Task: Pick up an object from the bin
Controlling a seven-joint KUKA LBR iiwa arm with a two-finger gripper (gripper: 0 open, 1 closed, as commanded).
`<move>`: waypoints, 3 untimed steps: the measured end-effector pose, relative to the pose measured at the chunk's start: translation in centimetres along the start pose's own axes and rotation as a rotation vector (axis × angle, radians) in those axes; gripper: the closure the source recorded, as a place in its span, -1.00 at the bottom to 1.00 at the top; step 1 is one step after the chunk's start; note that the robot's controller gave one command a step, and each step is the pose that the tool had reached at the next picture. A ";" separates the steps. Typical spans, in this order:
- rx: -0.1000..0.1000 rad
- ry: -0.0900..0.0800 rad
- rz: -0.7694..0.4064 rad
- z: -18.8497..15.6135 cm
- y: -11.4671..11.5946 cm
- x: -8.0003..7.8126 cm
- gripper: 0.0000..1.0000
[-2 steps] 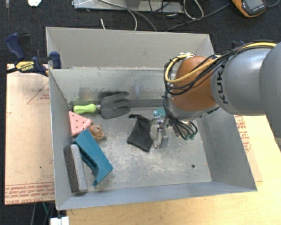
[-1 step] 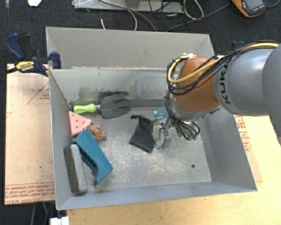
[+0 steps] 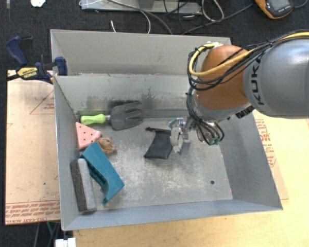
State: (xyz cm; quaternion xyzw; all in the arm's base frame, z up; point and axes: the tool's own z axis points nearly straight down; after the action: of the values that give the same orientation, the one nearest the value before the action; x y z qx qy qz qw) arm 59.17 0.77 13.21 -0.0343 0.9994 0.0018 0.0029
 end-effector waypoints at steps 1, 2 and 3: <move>0.002 -0.011 -0.115 0.5 0.7 -1.4 1.00; -0.001 0.004 -0.188 -3.4 0.7 -0.3 1.00; 0.001 -0.006 -0.331 1.2 1.1 -2.1 1.00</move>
Offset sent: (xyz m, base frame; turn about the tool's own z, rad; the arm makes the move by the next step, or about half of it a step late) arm -0.0189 0.0027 0.2500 -0.0565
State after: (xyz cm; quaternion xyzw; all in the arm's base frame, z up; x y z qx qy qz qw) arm 61.23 2.04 12.05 -0.1984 0.9801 0.0008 0.0063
